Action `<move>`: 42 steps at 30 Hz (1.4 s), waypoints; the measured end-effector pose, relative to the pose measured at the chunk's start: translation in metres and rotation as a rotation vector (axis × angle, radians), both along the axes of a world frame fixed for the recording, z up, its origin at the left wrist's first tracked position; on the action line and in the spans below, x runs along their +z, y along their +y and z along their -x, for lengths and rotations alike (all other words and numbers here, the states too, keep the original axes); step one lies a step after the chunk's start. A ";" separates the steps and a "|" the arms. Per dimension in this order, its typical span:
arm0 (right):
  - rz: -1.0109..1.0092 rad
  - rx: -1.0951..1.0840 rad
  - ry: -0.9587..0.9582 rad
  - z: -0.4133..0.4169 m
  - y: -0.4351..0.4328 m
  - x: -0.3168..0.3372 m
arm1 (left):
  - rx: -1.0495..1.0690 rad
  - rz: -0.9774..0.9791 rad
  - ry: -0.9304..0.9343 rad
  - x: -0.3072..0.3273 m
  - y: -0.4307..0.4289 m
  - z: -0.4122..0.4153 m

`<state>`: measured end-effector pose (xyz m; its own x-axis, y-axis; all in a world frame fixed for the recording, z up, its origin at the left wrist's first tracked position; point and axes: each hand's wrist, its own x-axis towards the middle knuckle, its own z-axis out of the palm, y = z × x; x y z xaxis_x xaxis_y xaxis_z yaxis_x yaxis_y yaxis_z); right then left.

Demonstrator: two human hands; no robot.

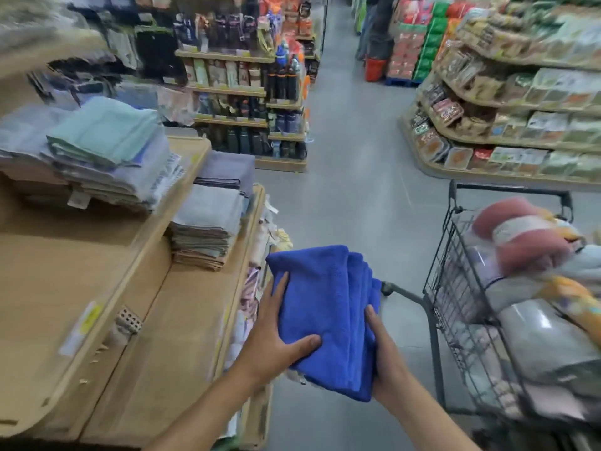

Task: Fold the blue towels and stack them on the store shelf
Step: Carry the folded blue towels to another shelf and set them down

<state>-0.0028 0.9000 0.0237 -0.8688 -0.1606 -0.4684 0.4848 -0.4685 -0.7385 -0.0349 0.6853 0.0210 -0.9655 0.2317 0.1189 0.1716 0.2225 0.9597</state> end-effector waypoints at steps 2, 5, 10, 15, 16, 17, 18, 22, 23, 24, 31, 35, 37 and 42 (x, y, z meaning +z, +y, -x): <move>0.013 0.017 -0.044 0.003 0.025 -0.015 | -0.012 0.013 -0.056 -0.014 0.025 0.004; 0.034 0.005 -0.111 0.021 0.053 -0.035 | -0.014 0.038 -0.107 -0.030 0.053 0.020; 0.033 0.026 -0.173 0.088 0.081 -0.048 | 0.023 0.050 -0.163 -0.048 0.078 0.083; 0.014 0.013 -0.170 0.192 0.106 -0.050 | 0.026 0.022 -0.174 -0.058 0.103 0.187; 0.011 0.006 -0.169 0.215 0.110 -0.049 | 0.018 0.018 -0.174 -0.058 0.108 0.211; 0.009 0.003 -0.168 0.238 0.113 -0.047 | 0.011 0.019 -0.171 -0.058 0.112 0.236; 0.007 0.002 -0.166 0.262 0.117 -0.044 | 0.008 0.025 -0.170 -0.056 0.116 0.261; -0.001 -0.019 -0.140 0.350 0.134 -0.029 | -0.031 0.068 -0.151 -0.048 0.132 0.360; 0.004 -0.021 -0.128 0.372 0.139 -0.025 | -0.048 0.065 -0.146 -0.046 0.137 0.386; 0.002 -0.026 -0.119 0.393 0.144 -0.022 | -0.063 0.061 -0.144 -0.044 0.142 0.409; -0.042 -0.042 -0.056 0.560 0.176 -0.012 | -0.062 0.072 -0.117 -0.044 0.176 0.577; -0.068 0.041 -0.040 0.676 0.195 -0.012 | 0.016 0.058 -0.110 -0.044 0.191 0.673; -0.072 0.096 -0.033 0.733 0.200 -0.010 | 0.074 0.051 -0.113 -0.039 0.195 0.717; -0.100 0.295 -0.030 0.869 0.184 -0.006 | 0.253 0.020 -0.132 -0.030 0.179 0.808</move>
<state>-0.8715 1.0836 0.0180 -0.7771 -0.3558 -0.5192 0.6113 -0.2301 -0.7572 -0.8431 0.8648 -0.0089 -0.9998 -0.0172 -0.0138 -0.0178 0.2615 0.9650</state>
